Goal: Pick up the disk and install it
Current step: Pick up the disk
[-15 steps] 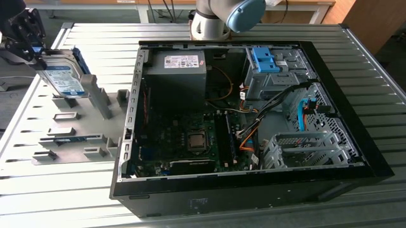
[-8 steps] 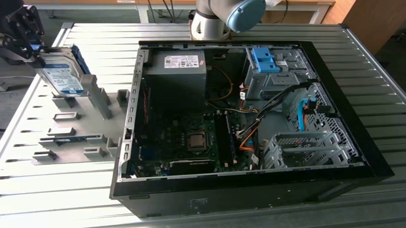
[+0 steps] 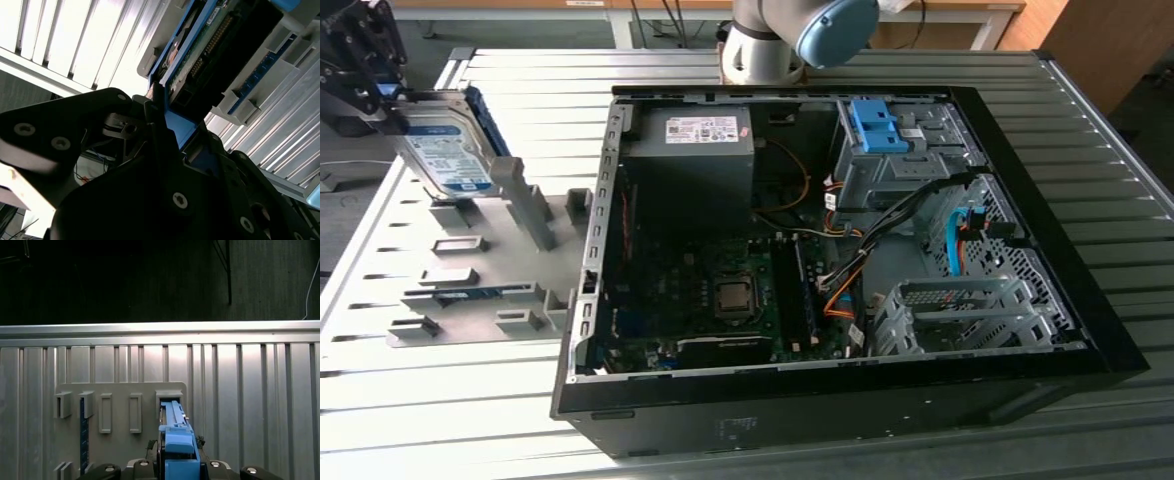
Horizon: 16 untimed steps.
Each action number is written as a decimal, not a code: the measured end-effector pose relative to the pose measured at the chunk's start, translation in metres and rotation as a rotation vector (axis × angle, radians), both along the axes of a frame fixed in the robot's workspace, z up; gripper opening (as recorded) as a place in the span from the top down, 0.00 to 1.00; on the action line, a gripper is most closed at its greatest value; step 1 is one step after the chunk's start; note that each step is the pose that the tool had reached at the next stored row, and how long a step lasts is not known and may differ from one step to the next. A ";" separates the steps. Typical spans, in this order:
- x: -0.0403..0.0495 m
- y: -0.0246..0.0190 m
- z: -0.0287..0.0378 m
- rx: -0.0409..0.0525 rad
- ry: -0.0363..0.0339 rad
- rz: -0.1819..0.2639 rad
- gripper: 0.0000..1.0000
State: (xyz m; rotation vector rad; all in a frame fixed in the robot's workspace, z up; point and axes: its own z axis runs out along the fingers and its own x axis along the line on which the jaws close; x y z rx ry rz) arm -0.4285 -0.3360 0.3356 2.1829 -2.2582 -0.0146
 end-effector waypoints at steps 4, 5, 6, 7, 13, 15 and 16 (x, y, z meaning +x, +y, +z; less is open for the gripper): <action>0.0000 0.0000 0.0056 0.0001 0.0000 0.000 0.63; 0.0000 0.0000 0.0073 0.0000 0.0001 0.000 0.63; 0.0000 0.0000 0.0082 0.0001 0.0000 0.000 0.63; 0.0000 0.0000 0.0092 0.0002 0.0000 0.000 0.63; 0.0000 0.0000 0.0135 0.0004 0.0000 0.000 0.63; 0.0000 0.0000 0.0157 0.0010 0.0001 0.000 0.63; 0.0000 0.0000 0.0170 0.0012 0.0000 0.000 0.63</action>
